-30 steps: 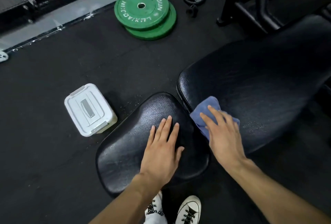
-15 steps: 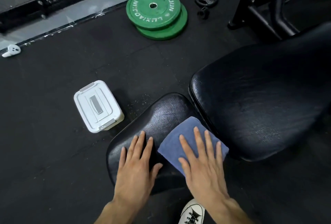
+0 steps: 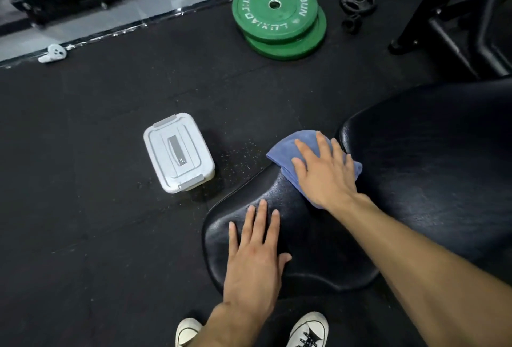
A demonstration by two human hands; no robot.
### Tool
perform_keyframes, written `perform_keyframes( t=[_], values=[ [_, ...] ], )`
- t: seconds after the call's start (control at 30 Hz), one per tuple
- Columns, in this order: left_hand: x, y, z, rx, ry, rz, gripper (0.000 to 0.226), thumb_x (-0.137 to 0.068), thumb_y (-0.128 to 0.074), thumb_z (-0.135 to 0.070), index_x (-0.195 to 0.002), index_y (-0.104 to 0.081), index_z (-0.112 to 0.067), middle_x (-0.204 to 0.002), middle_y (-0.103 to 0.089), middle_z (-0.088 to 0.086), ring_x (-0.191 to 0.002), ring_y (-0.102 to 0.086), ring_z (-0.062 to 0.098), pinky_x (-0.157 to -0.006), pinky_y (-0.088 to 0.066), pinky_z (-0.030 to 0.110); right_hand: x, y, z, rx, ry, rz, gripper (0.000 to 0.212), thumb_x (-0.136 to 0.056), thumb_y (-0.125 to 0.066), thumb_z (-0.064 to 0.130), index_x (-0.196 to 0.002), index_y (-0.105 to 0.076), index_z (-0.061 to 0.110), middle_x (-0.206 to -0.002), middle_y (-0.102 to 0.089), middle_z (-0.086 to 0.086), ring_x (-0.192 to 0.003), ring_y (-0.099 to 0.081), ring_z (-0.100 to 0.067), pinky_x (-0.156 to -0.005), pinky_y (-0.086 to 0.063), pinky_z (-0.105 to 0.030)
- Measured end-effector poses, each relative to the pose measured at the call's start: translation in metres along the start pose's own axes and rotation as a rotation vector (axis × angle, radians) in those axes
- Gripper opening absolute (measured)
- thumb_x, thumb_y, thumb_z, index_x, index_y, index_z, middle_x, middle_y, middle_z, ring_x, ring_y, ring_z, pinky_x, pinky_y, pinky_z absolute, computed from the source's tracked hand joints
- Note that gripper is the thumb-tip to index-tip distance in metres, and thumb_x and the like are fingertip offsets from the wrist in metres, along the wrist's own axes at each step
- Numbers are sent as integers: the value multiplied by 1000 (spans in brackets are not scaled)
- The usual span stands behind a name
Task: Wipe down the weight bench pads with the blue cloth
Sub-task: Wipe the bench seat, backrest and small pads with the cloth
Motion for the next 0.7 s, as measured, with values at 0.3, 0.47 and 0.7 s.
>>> perform_keyframes(
  t=[0.3, 0.47, 0.7],
  values=[
    [2, -1, 1, 8, -2, 3, 81, -88, -71, -49, -156, -39, -19, -168, -29, 8, -155, -23, 27, -118, -33, 60, 23, -14, 6, 111, 69, -76, 58, -107, -16, 49, -163, -5, 40, -173, 16, -6, -159, 13, -37, -122, -1, -70],
    [2, 2, 1, 62, -4, 64, 77, -99, -56, -48, -162, -22, -22, -173, -6, 3, -159, 3, 21, -127, -10, 56, 90, -45, -19, 105, 52, -209, 59, -107, -17, 47, -164, -8, 37, -174, 4, -9, -160, 3, -36, -121, -11, -73],
    [4, 19, 0, 142, -27, 95, 74, -103, -50, -43, -164, -11, -25, -173, 8, -1, -158, 17, 16, -128, 6, 48, 197, -100, -43, 56, -63, -279, 64, -103, -28, 49, -164, -18, 32, -174, -5, -11, -160, -5, -38, -120, -19, -72]
  ],
)
Point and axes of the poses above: each hand's wrist, its own x-axis away from the middle knuckle, its own y-axis out of the back of the hand, z = x × y, the point moved 4 cm from there along -x, towards the middle knuckle
